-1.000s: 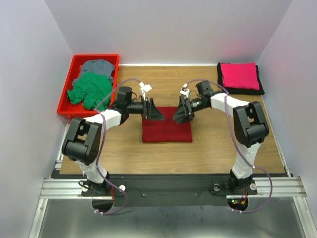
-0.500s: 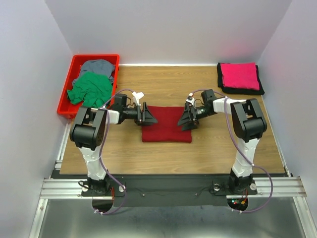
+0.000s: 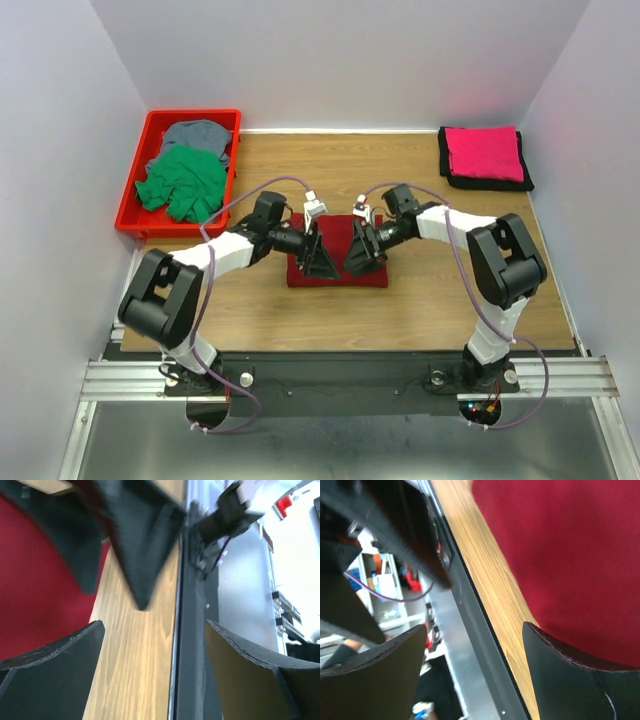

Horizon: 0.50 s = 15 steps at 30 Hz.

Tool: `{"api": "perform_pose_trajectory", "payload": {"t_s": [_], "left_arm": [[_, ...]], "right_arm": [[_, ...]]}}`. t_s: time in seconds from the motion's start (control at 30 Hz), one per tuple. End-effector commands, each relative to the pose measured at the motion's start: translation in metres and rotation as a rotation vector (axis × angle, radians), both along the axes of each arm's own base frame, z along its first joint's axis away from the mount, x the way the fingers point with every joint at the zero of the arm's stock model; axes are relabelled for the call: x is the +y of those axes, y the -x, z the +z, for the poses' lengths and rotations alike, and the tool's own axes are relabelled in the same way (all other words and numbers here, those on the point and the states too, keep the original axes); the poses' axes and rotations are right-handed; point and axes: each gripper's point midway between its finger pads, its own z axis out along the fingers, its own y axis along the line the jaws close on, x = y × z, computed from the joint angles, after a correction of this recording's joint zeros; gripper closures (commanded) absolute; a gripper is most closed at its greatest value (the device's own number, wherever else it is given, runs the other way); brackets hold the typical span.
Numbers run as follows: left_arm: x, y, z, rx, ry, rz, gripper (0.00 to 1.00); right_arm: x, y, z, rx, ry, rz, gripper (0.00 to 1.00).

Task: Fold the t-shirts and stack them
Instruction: Fold the tshirt

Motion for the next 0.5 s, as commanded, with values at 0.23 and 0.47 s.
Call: {"api": "perform_pose_trajectory", "payload": {"t_s": [0.23,0.47], "left_arm": [[0.044,-0.029,-0.127,0.357,-0.237,0.182,0.15],[0.068,-0.044,-0.120,0.343,-0.229,0.191,0.15]], "right_arm": [[-0.044,-0.002,-0.094,0.156,0.183,-0.134,0.23],[-0.068,-0.004,-0.102,0.196,0.190,-0.195,0.25]]}}
